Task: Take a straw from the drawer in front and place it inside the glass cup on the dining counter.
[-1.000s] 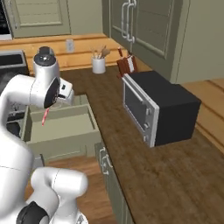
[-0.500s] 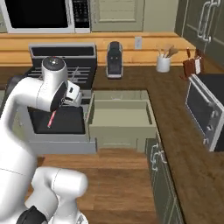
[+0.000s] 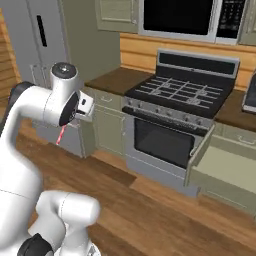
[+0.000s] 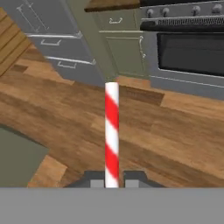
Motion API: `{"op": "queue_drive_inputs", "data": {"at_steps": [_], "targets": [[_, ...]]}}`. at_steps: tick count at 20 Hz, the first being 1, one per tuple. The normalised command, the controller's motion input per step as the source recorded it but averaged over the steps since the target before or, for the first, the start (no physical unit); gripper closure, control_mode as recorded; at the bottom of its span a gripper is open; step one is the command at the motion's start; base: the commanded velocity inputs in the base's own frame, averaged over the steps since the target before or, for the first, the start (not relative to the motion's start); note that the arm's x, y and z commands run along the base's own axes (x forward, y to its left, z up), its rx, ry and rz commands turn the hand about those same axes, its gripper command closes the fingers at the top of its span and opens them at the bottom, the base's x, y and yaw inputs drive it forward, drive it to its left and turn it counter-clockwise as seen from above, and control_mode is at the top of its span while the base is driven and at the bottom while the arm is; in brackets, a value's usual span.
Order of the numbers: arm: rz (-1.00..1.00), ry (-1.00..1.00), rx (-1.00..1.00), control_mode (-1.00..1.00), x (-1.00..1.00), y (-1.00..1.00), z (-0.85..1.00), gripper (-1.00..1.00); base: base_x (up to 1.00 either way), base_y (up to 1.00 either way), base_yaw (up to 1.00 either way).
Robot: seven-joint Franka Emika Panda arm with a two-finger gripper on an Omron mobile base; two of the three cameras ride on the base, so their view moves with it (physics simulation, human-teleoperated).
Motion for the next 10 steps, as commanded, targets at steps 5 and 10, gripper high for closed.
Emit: {"op": "queue_drive_inputs", "data": {"at_steps": [5, 10], "targets": [[0.00, 0.00, 0.00, 1.00, 0.00, 0.00, 0.00, 1.00, 0.00, 0.55, 0.82], [0.00, 0.00, 0.00, 1.00, 0.00, 0.00, 0.00, 1.00, 0.00, 0.50, 0.78]]}}
